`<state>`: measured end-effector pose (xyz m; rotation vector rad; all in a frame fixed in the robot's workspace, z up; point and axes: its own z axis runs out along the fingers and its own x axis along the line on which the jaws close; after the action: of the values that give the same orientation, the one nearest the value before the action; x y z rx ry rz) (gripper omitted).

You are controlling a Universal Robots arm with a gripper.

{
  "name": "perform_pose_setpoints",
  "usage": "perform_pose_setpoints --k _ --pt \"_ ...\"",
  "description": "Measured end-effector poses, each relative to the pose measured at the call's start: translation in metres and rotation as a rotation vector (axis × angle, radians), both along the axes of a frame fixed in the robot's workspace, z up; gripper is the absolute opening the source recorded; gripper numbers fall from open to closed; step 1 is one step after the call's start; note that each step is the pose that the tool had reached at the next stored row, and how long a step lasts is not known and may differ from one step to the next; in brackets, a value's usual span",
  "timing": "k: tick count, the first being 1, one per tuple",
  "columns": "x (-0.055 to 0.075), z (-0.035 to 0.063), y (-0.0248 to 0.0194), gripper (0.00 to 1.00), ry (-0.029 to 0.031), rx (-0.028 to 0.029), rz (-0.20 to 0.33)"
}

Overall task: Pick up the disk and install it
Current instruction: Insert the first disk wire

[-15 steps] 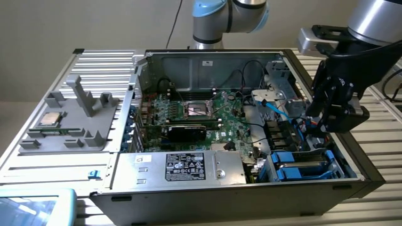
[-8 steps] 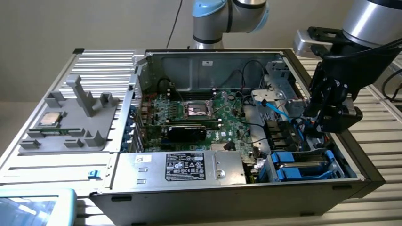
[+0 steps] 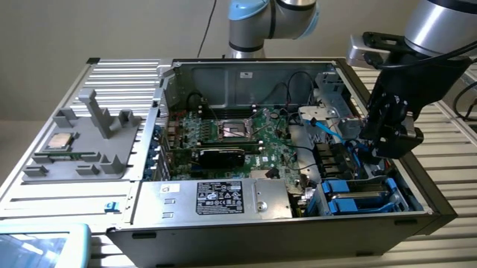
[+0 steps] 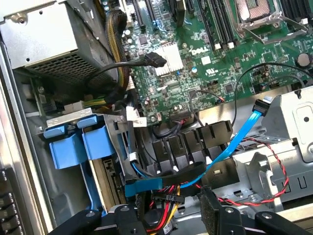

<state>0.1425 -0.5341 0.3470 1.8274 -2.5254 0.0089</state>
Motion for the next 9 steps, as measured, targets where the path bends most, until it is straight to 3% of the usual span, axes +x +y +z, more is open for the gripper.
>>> perform_pose_setpoints --k 7,9 --pt "-0.0044 -0.0001 -0.0001 0.58 -0.0029 0.0007 -0.032" --pt "-0.0043 -0.0001 -0.0009 0.58 -0.0031 0.0096 -0.033"
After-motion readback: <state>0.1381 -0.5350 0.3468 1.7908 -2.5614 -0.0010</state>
